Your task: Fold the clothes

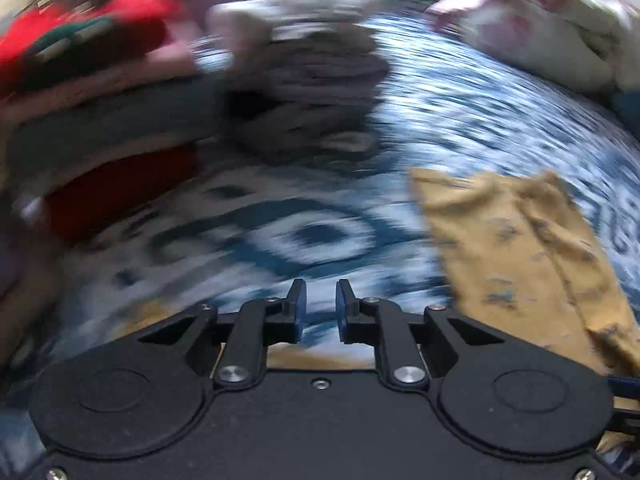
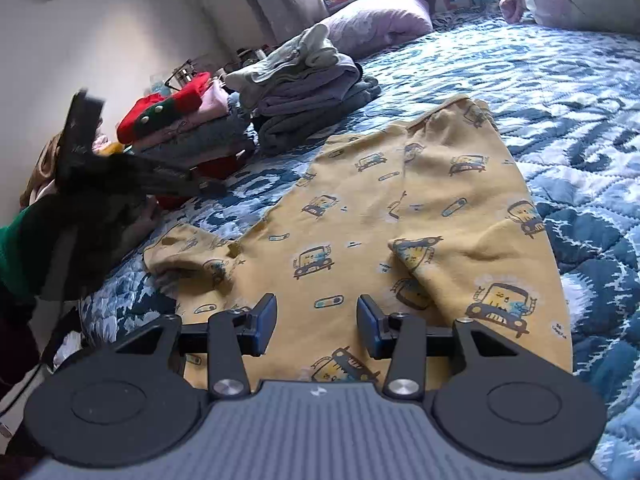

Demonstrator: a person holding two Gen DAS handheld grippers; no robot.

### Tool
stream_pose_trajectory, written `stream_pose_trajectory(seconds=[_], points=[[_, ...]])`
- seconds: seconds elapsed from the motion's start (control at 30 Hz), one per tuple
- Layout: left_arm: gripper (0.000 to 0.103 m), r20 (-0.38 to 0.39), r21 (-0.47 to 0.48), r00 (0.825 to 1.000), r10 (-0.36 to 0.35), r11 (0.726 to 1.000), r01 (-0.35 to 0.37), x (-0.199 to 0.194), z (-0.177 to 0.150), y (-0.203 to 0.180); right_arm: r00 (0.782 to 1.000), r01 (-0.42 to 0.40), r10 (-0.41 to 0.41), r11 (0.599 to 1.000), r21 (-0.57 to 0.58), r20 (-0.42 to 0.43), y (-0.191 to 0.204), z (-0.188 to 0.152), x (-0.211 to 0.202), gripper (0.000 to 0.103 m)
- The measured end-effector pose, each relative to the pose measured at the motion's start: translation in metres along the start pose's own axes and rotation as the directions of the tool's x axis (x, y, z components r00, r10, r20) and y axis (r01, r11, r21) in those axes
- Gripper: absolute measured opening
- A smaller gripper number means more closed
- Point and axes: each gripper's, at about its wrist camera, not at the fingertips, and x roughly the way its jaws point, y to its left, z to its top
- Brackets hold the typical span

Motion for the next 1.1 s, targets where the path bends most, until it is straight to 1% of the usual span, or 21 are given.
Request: stream_pose_trajectory(seconds=[0.07, 0.13, 0.2, 0.27, 0.3, 0.37, 0.47, 0.53, 0.6, 0.67, 0.7, 0.83, 0.87, 0.9, 0.93, 1.0, 1.03, 1.1], points=[[0.014, -0.004, -0.068, 0.999, 0.047, 0.997, -0.047, -0.006, -0.007, 0.032, 1.000, -0.006, 0.007, 0.999, -0.033, 0.009, 0.006, -0.001, -0.002, 0.046], [0.014, -0.010, -0.123, 0.997, 0.082, 0.989, -0.082, -0.011, -0.014, 0.060, 1.000, -0.013, 0.016, 0.993, -0.116, 0.027, 0.021, -0.003, -0.006, 0.046], [0.017, -0.018, -0.161, 0.996, 0.082, 0.983, -0.084, -0.012, -0.018, 0.082, 0.999, -0.023, 0.032, 0.975, -0.221, 0.040, 0.042, -0.008, -0.009, 0.046], [0.019, -0.034, -0.194, 0.998, 0.056, 0.979, -0.062, -0.011, -0.021, 0.099, 0.998, -0.026, 0.043, 0.941, -0.338, 0.041, 0.068, -0.014, -0.012, 0.045], [0.020, -0.041, -0.206, 0.998, 0.043, 0.977, -0.051, -0.009, -0.022, 0.105, 0.998, -0.022, 0.041, 0.917, -0.399, 0.039, 0.083, -0.017, -0.011, 0.045], [0.022, -0.049, -0.215, 0.999, 0.021, 0.976, -0.031, -0.003, -0.022, 0.112, 1.000, 0.008, 0.008, 0.844, -0.536, 0.027, 0.116, -0.026, -0.005, 0.042], [0.024, -0.055, -0.205, 0.998, 0.024, 0.978, -0.035, 0.005, -0.021, 0.120, 0.997, 0.071, -0.070, 0.692, -0.719, 0.032, 0.158, -0.044, 0.014, 0.041], [0.026, -0.062, -0.236, 0.998, -0.005, 0.972, -0.009, 0.009, -0.022, 0.129, 0.994, 0.086, -0.110, 0.624, -0.777, 0.021, 0.175, -0.052, 0.030, 0.034], [0.027, -0.066, -0.269, 0.997, -0.037, 0.963, 0.018, 0.013, -0.025, 0.135, 0.989, 0.101, -0.149, 0.582, -0.807, 0.017, 0.185, -0.056, 0.045, 0.031], [0.027, -0.064, -0.282, 0.996, -0.055, 0.959, 0.035, 0.014, -0.028, 0.139, 0.982, 0.119, -0.186, 0.545, -0.830, 0.019, 0.194, -0.059, 0.061, 0.031], [0.027, -0.060, -0.292, 0.996, -0.065, 0.956, 0.045, 0.015, -0.029, 0.140, 0.977, 0.132, -0.211, 0.538, -0.833, 0.019, 0.196, -0.058, 0.069, 0.031], [0.026, -0.038, -0.336, 0.994, -0.099, 0.938, 0.081, 0.017, -0.029, 0.146, 0.964, 0.158, -0.265, 0.544, -0.824, 0.010, 0.198, -0.051, 0.094, 0.031], [0.023, -0.031, -0.331, 0.994, -0.104, 0.940, 0.088, 0.017, -0.029, 0.145, 0.962, 0.167, -0.274, 0.560, -0.812, 0.008, 0.197, -0.047, 0.098, 0.030], [0.016, -0.027, -0.314, 0.994, -0.105, 0.945, 0.092, 0.018, -0.028, 0.143, 0.960, 0.168, -0.281, 0.580, -0.797, -0.002, 0.195, -0.043, 0.101, 0.016], [0.008, -0.024, -0.289, 0.994, -0.103, 0.953, 0.091, 0.018, -0.027, 0.139, 0.958, 0.170, -0.287, 0.598, -0.783, -0.012, 0.193, -0.039, 0.103, 0.007], [0.005, -0.018, -0.236, 0.995, -0.096, 0.968, 0.089, 0.019, -0.024, 0.132, 0.960, 0.157, -0.278, 0.622, -0.767, -0.029, 0.189, -0.035, 0.100, 0.005], [0.004, 0.001, -0.213, 0.996, -0.088, 0.973, 0.086, 0.016, -0.021, 0.130, 0.963, 0.144, -0.267, 0.634, -0.760, -0.040, 0.188, -0.034, 0.098, 0.005], [0.004, 0.075, -0.179, 0.995, -0.071, 0.980, 0.084, 0.003, -0.013, 0.129, 0.972, 0.098, -0.223, 0.666, -0.739, -0.072, 0.186, -0.030, 0.087, 0.005]])
